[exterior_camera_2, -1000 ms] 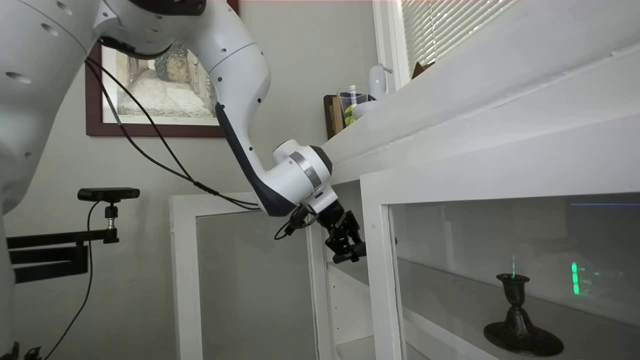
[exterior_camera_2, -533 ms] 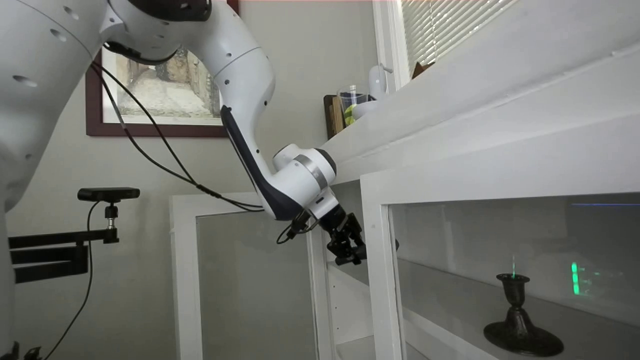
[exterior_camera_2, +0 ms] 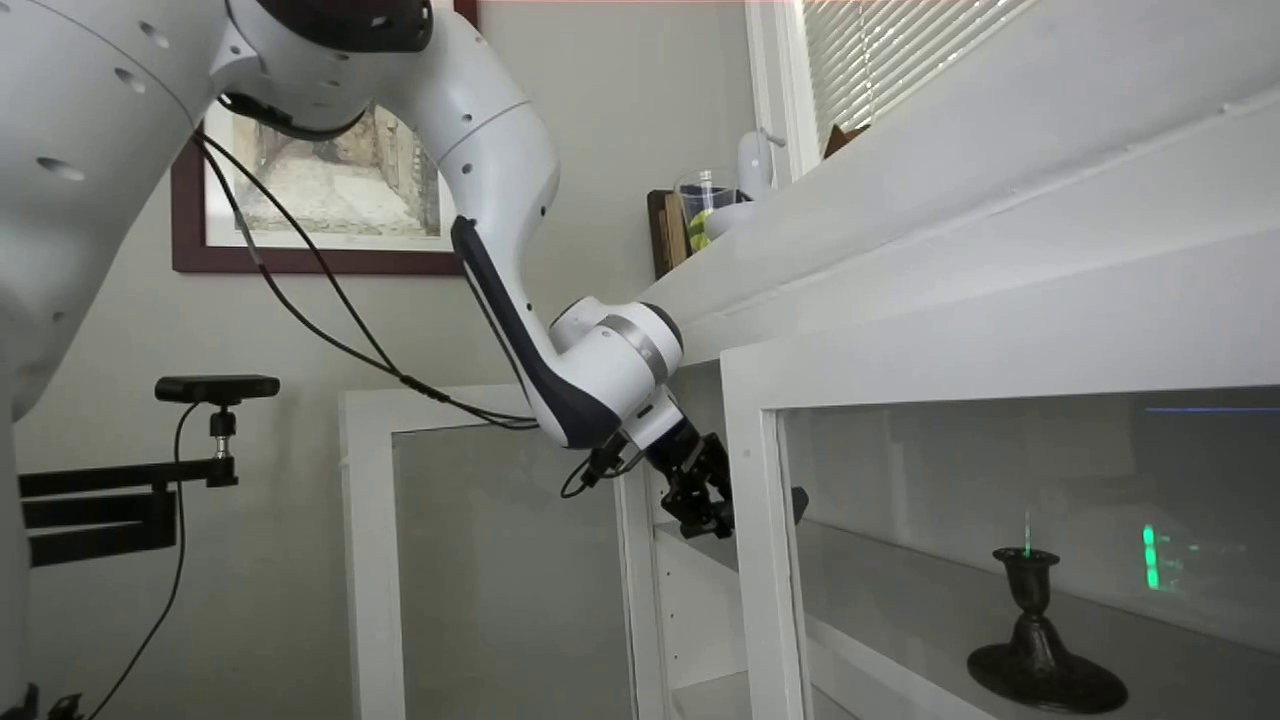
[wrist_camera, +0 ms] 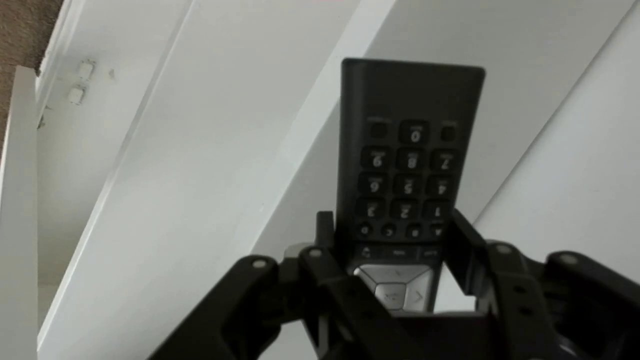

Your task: Put the remote in the cabinet

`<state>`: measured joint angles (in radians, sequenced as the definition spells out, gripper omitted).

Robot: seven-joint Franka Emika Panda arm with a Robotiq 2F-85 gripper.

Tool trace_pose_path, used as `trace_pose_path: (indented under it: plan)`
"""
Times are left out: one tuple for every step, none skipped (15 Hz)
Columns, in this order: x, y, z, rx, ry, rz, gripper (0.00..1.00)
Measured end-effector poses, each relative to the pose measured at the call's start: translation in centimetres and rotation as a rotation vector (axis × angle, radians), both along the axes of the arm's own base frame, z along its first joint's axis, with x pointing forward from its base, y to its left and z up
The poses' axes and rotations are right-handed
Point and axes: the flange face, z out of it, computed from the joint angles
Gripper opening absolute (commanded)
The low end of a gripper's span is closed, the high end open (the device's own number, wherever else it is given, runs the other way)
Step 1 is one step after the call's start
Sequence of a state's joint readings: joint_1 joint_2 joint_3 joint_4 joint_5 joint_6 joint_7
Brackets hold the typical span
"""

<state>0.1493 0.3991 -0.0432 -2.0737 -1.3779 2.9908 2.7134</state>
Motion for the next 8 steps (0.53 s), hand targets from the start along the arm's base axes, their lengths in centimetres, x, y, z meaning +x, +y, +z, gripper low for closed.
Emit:
trace_pose_path:
  plan:
    - [0.5, -0.4, 0.5, 0.0, -0.013, -0.004, 0.3]
    - [0.9, -0.7, 1.0, 0.003, -0.026, -0.004, 0.3]
    - [1.3, -1.1, 1.4, 0.007, -0.037, -0.004, 0.3]
    - [1.6, -1.3, 1.8, 0.013, -0.047, -0.004, 0.3]
    - [1.8, -1.5, 2.0, 0.019, -0.054, -0.001, 0.3]
    - [2.0, -1.6, 2.2, 0.027, -0.06, 0.003, 0.3]
    - [2.1, -1.6, 2.3, 0.037, -0.063, 0.009, 0.3]
    - [2.1, -1.6, 2.2, 0.046, -0.062, 0.016, 0.3]
